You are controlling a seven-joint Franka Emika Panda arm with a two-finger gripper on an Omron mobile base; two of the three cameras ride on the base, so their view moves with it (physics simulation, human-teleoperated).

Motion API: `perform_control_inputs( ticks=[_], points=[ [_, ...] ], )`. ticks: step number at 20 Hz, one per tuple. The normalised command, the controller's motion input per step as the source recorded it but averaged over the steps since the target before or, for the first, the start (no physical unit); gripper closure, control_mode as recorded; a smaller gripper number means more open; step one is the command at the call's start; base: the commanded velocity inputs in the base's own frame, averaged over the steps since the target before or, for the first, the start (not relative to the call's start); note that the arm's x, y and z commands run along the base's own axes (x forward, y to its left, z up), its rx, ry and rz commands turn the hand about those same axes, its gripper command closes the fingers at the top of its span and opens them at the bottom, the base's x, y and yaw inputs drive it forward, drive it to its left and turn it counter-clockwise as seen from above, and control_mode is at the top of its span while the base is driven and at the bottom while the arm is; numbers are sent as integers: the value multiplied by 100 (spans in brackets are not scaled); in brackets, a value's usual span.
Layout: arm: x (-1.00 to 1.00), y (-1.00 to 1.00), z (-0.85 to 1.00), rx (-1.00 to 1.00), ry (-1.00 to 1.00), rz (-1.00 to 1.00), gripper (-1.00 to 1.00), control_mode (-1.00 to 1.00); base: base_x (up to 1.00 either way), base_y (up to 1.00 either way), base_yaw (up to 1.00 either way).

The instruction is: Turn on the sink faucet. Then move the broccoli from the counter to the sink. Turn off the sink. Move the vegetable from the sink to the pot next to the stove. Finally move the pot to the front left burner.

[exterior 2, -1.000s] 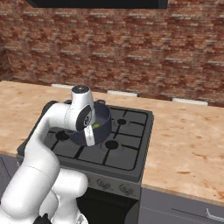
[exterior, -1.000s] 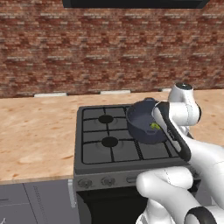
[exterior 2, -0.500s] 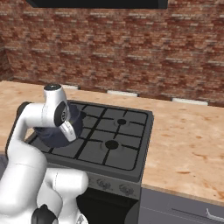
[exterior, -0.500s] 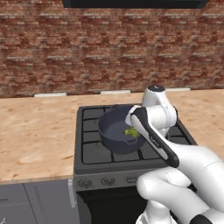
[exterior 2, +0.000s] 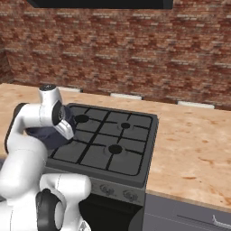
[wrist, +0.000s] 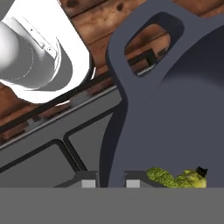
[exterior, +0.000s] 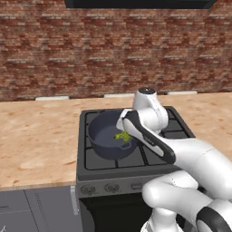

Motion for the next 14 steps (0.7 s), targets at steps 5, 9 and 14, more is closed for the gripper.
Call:
perform_control_inputs(
  ticks=[5, 9, 14],
  points=[
    [24, 0, -10, 0, 0, 0, 100, -100, 0, 0, 0],
    [18, 0, -21, 0, 0, 0, 100, -100, 0, 0, 0],
    [17, 0, -21, 0, 1, 0, 100, -100, 0, 0, 0]
  ],
)
